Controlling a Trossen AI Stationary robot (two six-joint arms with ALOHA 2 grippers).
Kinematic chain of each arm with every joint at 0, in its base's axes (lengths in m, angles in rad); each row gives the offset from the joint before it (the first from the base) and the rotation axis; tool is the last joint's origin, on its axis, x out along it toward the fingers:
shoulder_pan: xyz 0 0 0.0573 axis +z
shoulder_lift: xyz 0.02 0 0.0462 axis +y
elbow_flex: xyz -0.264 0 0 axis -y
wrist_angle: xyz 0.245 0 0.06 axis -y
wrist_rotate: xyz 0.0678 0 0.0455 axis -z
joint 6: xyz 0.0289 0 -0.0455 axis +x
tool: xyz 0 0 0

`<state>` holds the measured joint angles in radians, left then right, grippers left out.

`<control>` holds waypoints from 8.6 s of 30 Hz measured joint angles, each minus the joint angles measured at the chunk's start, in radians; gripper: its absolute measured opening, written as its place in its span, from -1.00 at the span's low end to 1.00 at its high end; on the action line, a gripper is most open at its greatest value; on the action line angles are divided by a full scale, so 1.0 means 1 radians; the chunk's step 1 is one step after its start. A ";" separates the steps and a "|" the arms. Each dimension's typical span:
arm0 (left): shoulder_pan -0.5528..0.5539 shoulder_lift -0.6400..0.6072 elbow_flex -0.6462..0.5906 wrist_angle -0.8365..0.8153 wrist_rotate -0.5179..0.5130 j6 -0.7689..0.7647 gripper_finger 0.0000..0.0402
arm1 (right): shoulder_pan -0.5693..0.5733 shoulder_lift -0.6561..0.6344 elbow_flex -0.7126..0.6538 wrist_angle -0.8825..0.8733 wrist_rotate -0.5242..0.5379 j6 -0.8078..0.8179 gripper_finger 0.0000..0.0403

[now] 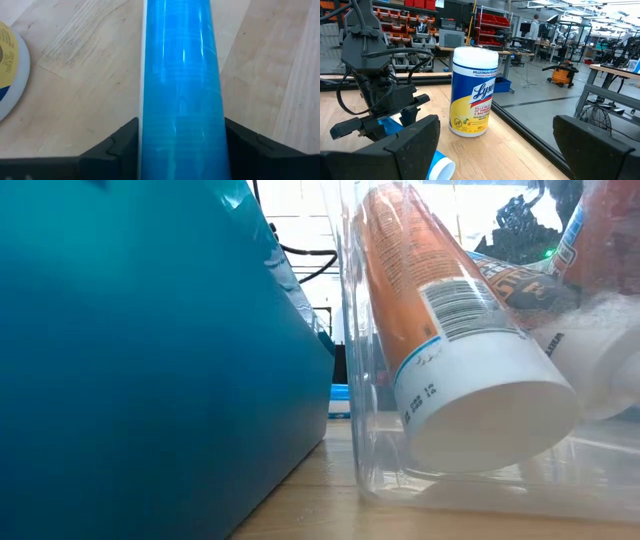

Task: Pick & place silicon tubes, Sealant and Lysol wipes
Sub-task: Put the blue sealant into the blue bin, then return to Home Position

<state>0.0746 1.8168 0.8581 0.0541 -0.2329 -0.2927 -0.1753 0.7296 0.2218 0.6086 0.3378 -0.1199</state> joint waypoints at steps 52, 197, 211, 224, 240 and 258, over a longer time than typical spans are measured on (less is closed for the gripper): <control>-0.001 0.000 0.000 -0.002 0.006 0.002 0.28 | 0.000 0.000 0.000 0.000 0.000 0.000 0.81; -0.702 -0.031 0.002 0.198 -0.212 -1.373 0.28 | 0.000 0.000 0.000 -0.013 0.000 0.000 0.81; -0.707 -0.126 -0.002 0.524 -0.124 -0.756 0.85 | 0.000 0.000 0.000 -0.015 0.000 0.000 0.81; -0.718 -0.372 0.000 0.494 0.051 0.095 0.89 | 0.000 0.000 0.000 -0.015 0.000 0.000 0.81; -0.549 -0.489 -0.016 0.097 -0.060 0.416 0.89 | 0.000 0.000 0.000 -0.015 0.000 0.000 0.81; -0.287 -1.475 -0.828 0.390 -0.144 0.419 0.89 | 0.000 0.000 0.000 -0.015 0.000 0.000 0.81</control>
<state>-0.2125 0.3421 0.0298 0.4442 -0.3766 0.1258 -0.1749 0.7292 0.2218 0.5934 0.3378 -0.1196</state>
